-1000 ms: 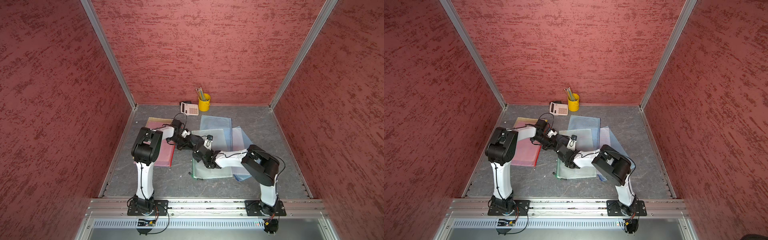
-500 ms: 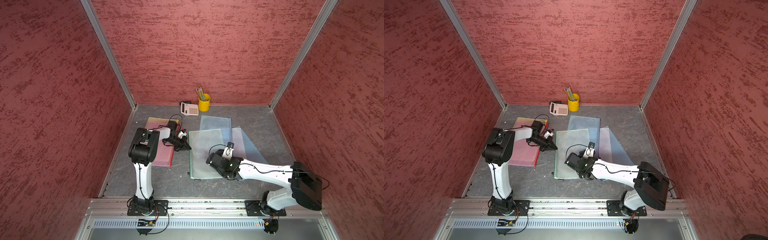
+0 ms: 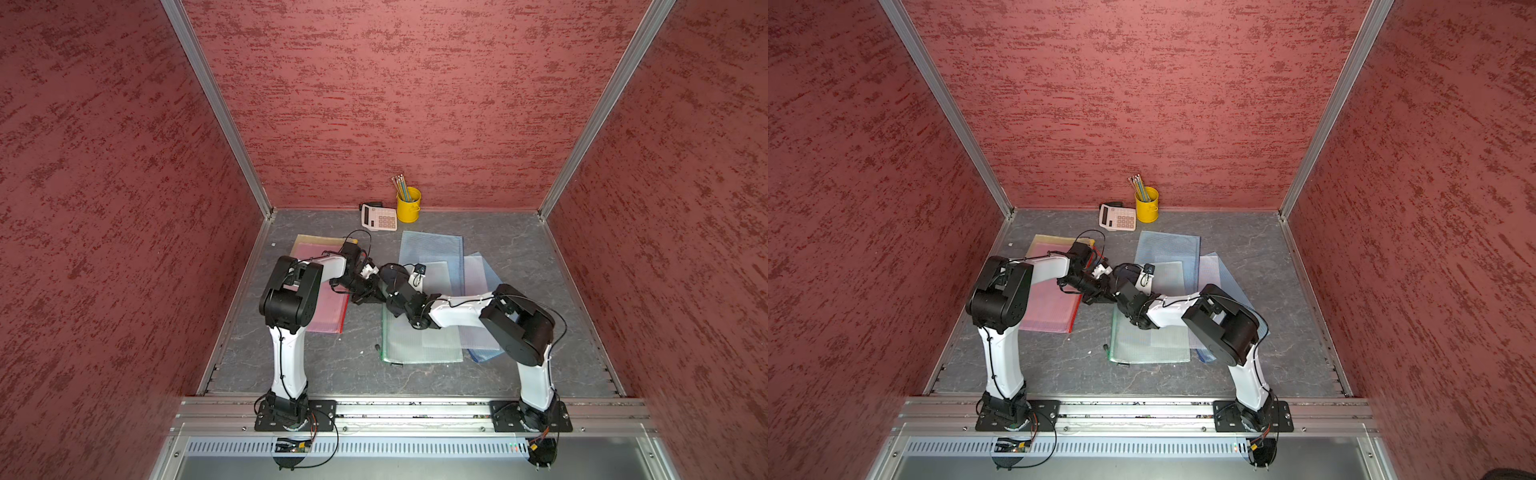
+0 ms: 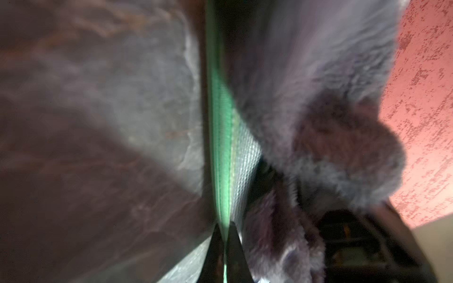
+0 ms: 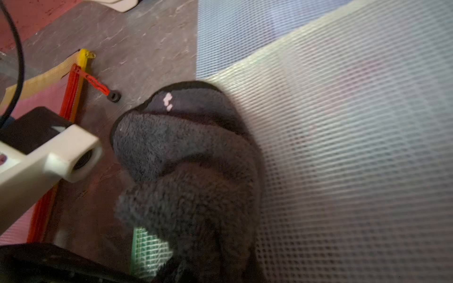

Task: Wipe the document bag
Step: Wipe the dirt from the document bag.

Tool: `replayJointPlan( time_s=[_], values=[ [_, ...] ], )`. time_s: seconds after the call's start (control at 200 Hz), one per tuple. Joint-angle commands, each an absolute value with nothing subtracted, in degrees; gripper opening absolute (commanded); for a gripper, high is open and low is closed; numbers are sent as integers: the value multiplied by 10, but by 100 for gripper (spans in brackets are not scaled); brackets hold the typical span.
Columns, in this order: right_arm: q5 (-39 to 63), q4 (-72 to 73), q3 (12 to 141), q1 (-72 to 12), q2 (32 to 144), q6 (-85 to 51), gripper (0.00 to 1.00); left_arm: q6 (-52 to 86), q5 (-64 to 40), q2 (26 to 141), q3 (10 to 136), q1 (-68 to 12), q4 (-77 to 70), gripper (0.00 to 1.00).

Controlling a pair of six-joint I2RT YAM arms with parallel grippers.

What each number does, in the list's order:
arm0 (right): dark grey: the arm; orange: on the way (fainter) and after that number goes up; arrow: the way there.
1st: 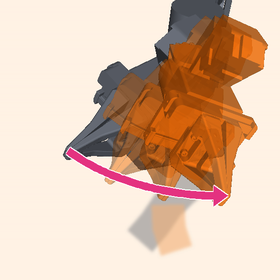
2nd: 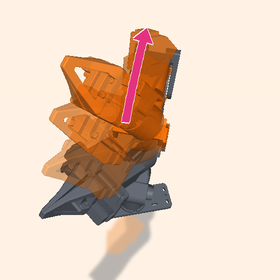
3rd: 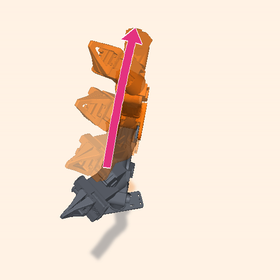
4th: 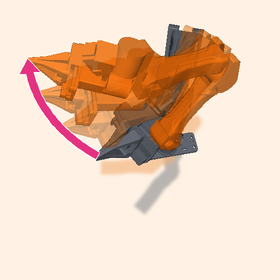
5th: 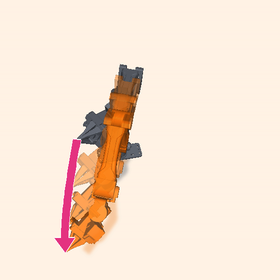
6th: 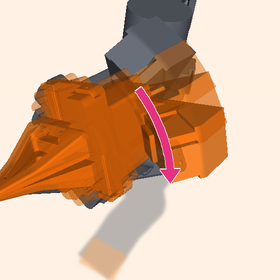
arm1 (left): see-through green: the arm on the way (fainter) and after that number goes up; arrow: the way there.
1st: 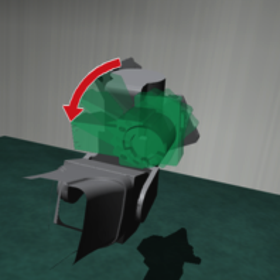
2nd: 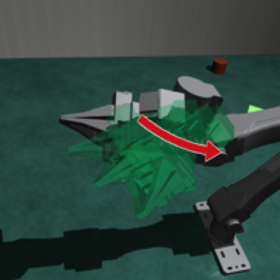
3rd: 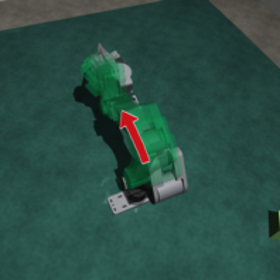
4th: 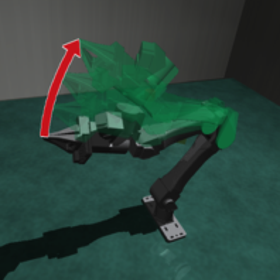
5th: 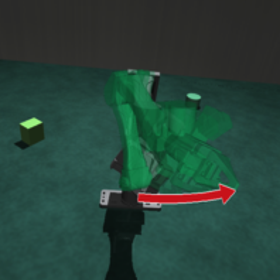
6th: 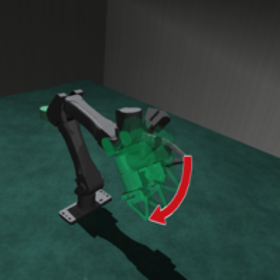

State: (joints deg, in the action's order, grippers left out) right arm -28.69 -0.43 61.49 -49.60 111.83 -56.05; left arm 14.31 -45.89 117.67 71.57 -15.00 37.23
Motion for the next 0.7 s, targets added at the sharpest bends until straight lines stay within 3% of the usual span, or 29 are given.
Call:
replayJointPlan(
  time_s=[0.0, 0.145, 0.245, 0.371, 0.506, 0.691],
  values=[
    [-343, -145, 558, -474, 1058, -597, 0, 134, -436, 1155, 707, -135, 385, 0],
    [-391, -297, 475, -462, 971, -626, 0, 129, -439, 1149, 704, -126, 390, 0],
    [-413, -339, 500, -460, 915, -613, 0, 129, -441, 1146, 701, -129, 390, 0],
    [-437, -259, 600, -461, 896, -529, 0, 132, -441, 1147, 698, -146, 388, 0],
    [-343, -31, 681, -458, 973, -387, 0, 150, -437, 1153, 698, -165, 376, 0],
    [-272, -18, 785, -437, 1143, -374, 0, 177, -425, 1149, 706, -171, 364, 0]
  ],
)
